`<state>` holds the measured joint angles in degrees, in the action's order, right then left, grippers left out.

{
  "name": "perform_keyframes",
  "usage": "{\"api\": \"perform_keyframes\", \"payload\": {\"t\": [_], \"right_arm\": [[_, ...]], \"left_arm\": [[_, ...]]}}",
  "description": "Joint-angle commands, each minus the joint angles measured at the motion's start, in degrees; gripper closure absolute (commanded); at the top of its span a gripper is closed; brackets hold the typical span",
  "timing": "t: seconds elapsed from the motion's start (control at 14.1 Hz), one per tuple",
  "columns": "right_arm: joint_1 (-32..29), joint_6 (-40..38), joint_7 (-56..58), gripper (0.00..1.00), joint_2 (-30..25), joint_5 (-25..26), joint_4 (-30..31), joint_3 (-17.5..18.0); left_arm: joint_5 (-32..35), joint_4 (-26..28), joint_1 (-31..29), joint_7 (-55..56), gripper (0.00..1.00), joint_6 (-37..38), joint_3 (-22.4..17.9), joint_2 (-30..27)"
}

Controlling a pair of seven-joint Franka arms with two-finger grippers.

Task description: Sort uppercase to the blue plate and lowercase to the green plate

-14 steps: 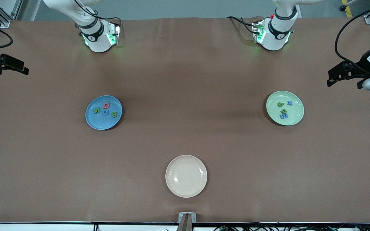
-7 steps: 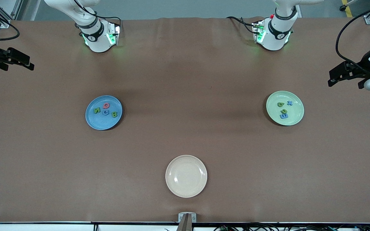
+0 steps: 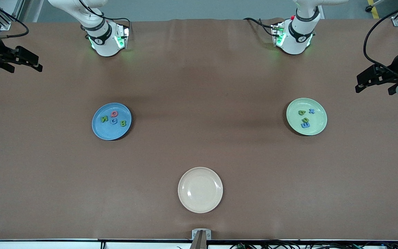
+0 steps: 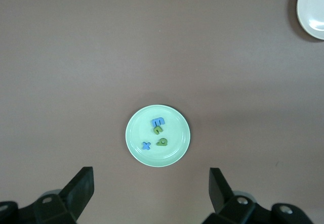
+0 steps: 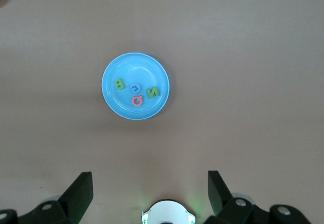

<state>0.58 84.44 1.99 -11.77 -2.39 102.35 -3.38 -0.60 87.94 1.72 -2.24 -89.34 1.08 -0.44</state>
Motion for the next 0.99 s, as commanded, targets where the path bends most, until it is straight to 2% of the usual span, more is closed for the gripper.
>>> {"api": "perform_keyframes", "payload": {"t": [0.0, 0.14, 0.57, 0.92], "right_arm": [[-3.2, 0.4, 0.3, 0.0, -1.7, -0.4, 0.9, 2.8], [-4.2, 0.2, 0.3, 0.0, -1.7, -0.4, 0.2, 4.3], [-3.3, -2.2, -0.3, 0.0, -1.2, -1.0, -4.1, 3.6], [-2.1, -2.9, -0.1, 0.0, -1.2, -0.7, -4.1, 2.9]], "left_arm": [[-0.2, -3.0, 0.2, 0.1, 0.0, 0.9, -0.3, -0.5], [-0.1, -2.9, 0.3, 0.0, 0.0, 0.9, -0.2, -0.5], [-0.1, -2.9, 0.2, -0.7, 0.0, 1.7, -0.2, -0.5], [-0.2, -2.9, 0.2, -0.6, 0.0, 1.7, -0.2, -0.5]]}}
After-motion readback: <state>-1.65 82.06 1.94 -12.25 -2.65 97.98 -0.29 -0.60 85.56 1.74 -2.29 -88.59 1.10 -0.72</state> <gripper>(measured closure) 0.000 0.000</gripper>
